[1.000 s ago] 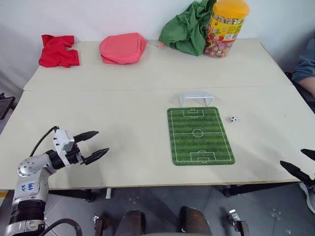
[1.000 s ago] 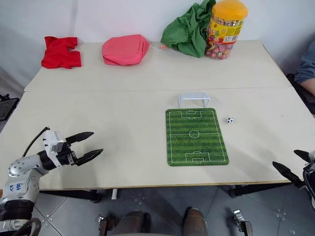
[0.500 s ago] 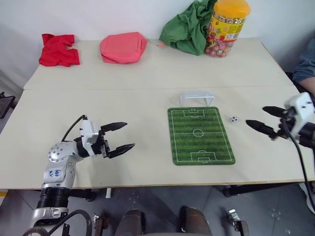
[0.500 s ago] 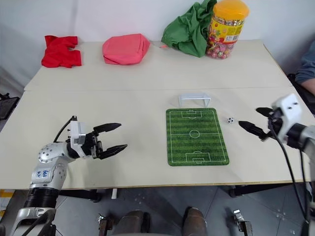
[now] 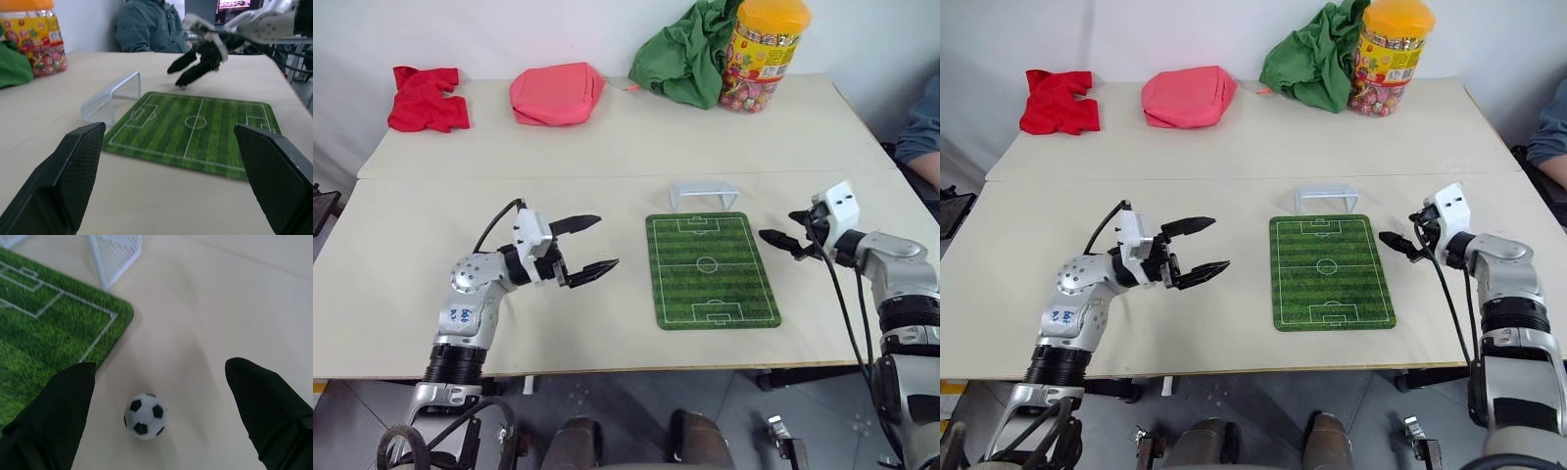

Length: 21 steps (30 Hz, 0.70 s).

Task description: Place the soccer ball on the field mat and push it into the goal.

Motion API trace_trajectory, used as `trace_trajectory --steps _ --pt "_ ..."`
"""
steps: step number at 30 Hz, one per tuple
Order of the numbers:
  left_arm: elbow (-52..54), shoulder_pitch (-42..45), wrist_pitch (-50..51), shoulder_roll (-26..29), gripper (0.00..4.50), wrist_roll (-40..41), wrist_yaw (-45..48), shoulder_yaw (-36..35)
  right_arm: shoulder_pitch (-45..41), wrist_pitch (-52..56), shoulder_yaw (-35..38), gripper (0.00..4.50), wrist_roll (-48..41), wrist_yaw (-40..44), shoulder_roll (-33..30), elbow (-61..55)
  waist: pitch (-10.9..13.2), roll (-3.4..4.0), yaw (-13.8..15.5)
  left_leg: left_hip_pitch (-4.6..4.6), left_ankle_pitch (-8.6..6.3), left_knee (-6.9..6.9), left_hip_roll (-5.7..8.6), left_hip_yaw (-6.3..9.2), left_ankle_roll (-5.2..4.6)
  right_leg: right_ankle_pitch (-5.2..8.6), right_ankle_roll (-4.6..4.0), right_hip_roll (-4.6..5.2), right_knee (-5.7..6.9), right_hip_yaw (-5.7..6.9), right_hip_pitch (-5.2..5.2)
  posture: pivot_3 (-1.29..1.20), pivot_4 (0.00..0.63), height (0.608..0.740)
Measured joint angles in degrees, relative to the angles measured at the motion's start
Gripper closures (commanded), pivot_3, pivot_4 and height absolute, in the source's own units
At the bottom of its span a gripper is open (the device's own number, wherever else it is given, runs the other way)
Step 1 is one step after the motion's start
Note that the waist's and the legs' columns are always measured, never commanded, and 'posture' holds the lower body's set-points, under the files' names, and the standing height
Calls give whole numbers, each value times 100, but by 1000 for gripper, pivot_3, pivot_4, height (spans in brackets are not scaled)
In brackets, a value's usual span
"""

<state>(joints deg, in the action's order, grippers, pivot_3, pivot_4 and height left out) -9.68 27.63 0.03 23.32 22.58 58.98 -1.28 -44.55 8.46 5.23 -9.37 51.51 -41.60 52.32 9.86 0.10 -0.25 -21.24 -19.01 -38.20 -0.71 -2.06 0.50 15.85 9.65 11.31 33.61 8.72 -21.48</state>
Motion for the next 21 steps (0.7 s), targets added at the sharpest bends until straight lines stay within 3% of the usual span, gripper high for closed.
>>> trace_trajectory --steps 6,7,9,13,18,21 --pt "26 83 254 0 0 52 212 132 19 -160 7 58 45 -51 32 173 0 0 -19 0 0 -1 0 0 0 0 0 0 0 -1 0 0 150 740" --pt "36 67 306 4 0 68 275 165 22 -196 8 223 45 -61 32 183 0 0 -20 0 0 -1 0 0 0 0 0 0 0 -1 0 0 150 740" --pt "52 26 368 22 0 86 388 192 22 -225 12 610 42 -110 35 215 0 0 -19 0 0 -1 0 0 0 0 0 0 0 -1 0 0 150 740" --pt "53 -47 424 136 0 89 551 193 21 -279 41 1790 37 -196 63 261 0 0 -11 0 0 -5 0 0 0 0 0 0 2 -1 0 0 150 740" --pt "28 -120 423 304 0 88 624 167 15 -368 128 3503 36 -272 145 308 0 0 -12 0 0 -5 0 0 0 0 0 0 2 -2 1 0 150 740" --pt "21 -176 412 402 0 86 624 139 -1 -364 164 3647 39 -345 156 286 0 0 -14 0 0 -4 -1 0 0 0 0 0 2 -2 0 0 150 740"
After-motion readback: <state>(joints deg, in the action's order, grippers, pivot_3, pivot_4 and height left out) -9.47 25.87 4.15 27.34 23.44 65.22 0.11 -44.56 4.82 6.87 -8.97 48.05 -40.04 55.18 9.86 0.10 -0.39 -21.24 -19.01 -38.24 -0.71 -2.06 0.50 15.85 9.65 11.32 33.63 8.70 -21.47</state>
